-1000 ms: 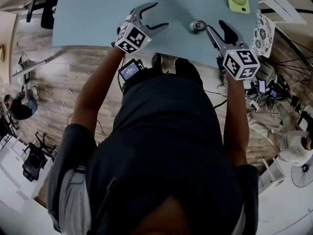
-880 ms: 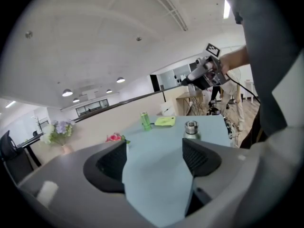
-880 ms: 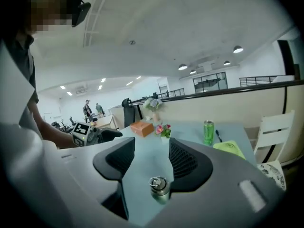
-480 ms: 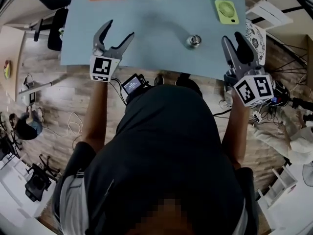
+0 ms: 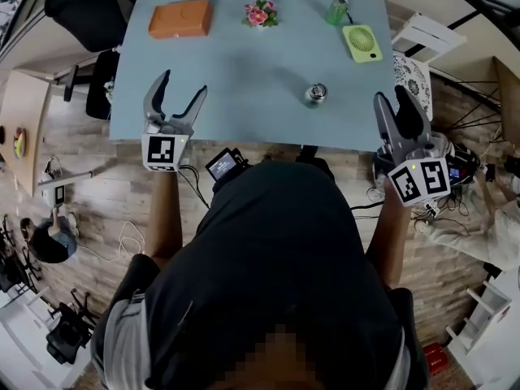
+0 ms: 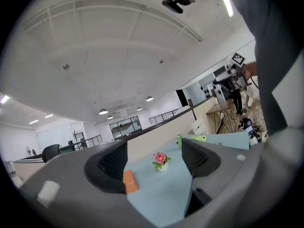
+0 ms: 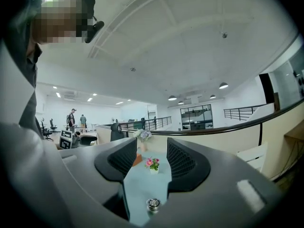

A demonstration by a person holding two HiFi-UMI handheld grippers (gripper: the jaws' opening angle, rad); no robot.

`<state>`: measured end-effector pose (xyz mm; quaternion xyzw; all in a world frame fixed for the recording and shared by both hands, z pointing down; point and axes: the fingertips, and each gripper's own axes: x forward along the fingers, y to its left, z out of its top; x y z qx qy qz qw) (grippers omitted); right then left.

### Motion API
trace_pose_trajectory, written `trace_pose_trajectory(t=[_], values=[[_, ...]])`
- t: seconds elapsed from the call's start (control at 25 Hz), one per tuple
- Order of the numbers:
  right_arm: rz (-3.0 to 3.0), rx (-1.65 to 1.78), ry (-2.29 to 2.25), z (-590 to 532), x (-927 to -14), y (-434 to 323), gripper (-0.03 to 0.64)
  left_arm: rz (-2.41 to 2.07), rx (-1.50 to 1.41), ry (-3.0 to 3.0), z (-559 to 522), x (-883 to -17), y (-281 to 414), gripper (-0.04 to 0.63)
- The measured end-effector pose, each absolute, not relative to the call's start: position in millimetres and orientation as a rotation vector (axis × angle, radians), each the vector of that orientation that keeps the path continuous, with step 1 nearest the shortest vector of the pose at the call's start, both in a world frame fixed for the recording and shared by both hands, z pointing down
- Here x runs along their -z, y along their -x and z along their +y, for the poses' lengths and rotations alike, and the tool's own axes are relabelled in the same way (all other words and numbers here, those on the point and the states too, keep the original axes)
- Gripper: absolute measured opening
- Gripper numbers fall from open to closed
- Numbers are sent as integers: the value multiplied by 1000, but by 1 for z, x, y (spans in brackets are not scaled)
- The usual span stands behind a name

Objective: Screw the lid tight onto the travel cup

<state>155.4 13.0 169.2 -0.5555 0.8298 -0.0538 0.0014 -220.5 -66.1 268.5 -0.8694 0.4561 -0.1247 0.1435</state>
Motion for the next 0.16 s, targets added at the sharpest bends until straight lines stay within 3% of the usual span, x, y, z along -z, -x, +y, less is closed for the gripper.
trace_pose_trajectory(t=[0.16], values=[[2574, 153, 1777, 24, -165, -163, 199, 1317, 347, 2507, -61, -262, 219, 408]])
